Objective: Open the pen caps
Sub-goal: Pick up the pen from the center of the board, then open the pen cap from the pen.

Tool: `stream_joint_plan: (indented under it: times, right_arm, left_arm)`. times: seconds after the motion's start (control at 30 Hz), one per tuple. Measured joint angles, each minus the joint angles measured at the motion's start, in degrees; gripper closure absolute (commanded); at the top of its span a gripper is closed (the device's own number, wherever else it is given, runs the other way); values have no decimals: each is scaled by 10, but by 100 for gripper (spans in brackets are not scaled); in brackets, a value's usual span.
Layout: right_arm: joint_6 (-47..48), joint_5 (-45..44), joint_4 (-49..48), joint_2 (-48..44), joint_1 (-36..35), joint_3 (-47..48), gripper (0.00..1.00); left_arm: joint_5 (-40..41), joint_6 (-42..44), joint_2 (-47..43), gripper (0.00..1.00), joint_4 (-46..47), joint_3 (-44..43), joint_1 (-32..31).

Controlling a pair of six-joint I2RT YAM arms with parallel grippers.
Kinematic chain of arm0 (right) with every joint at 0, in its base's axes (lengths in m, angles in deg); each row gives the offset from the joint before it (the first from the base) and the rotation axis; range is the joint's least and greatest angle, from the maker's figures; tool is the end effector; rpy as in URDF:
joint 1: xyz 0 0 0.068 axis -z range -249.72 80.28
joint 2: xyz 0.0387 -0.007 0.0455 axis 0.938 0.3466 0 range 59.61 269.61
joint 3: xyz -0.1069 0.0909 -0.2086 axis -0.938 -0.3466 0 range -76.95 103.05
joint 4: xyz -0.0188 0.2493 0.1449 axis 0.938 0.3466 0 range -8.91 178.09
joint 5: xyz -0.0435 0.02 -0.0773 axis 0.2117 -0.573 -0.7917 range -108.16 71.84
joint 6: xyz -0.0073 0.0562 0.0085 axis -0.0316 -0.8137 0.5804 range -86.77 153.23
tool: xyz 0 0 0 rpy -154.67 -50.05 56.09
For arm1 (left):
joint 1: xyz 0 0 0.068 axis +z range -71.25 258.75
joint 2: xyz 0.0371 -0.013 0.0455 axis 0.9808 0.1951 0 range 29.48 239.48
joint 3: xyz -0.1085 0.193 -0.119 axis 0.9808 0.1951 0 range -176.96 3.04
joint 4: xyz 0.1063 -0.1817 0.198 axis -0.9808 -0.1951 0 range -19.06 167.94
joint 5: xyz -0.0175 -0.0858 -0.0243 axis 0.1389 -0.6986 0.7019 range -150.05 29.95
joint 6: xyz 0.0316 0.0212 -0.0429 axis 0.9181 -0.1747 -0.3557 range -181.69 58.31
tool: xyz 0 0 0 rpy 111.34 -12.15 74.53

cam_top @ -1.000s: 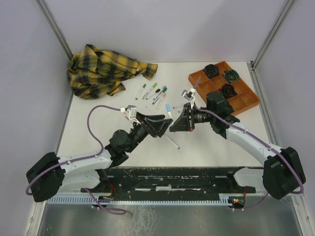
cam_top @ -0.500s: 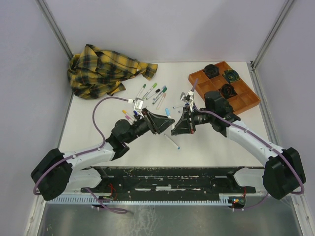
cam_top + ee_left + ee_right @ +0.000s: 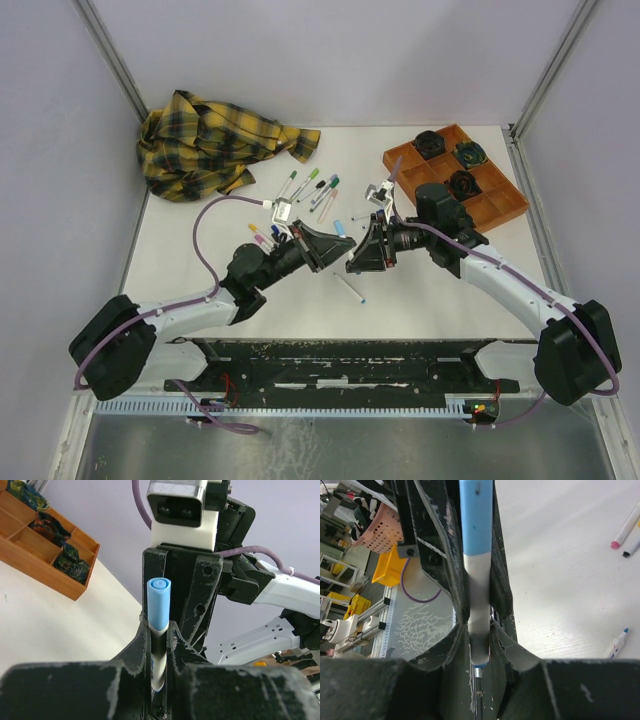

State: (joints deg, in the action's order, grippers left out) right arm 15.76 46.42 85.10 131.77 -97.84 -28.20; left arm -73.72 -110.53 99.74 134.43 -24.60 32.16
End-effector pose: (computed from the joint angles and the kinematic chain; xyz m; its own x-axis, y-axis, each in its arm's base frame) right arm 0.2495 0.1749 0.2478 -0.6604 -0.2068 -0.7219 -0.7455 0.0659 0.6632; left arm 0.1929 -0.2179 0.2266 -0.5418 -0.4917 -0.6817 0.6924 0.1987 -0.6936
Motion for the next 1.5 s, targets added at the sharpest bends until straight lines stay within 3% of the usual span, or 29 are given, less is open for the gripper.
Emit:
stream_joint_plan:
  times: [0.13, 0.3, 0.4, 0.5, 0.67, 0.8, 1.07, 1.5]
  right_arm:
    - [-57, 3, -62, 0, 0, -4, 63]
    - [-107, 3, -113, 0, 0, -16, 68]
    - [-120, 1, -125, 0, 0, -19, 79]
    - [-122, -1, -134, 0, 0, -19, 100]
    - [-110, -1, -125, 0, 0, -19, 100]
    - [-91, -1, -93, 0, 0, -18, 100]
    - [-57, -1, -50, 0, 0, -16, 100]
    - [-26, -2, -13, 0, 0, -8, 100]
  left_arm:
    - [11, -10, 11, 97, 54, 18, -1]
    - [19, -17, 30, 97, 93, 20, -6]
    - [23, -20, 37, 97, 110, 22, -9]
    - [30, -27, 39, 97, 120, 22, -11]
    - [35, -29, 38, 52, 122, 29, -11]
    - [45, -36, 21, 39, 110, 44, 0]
    - [21, -80, -13, 41, 106, 59, 59]
    - [-30, -108, 27, 55, 122, 48, 60]
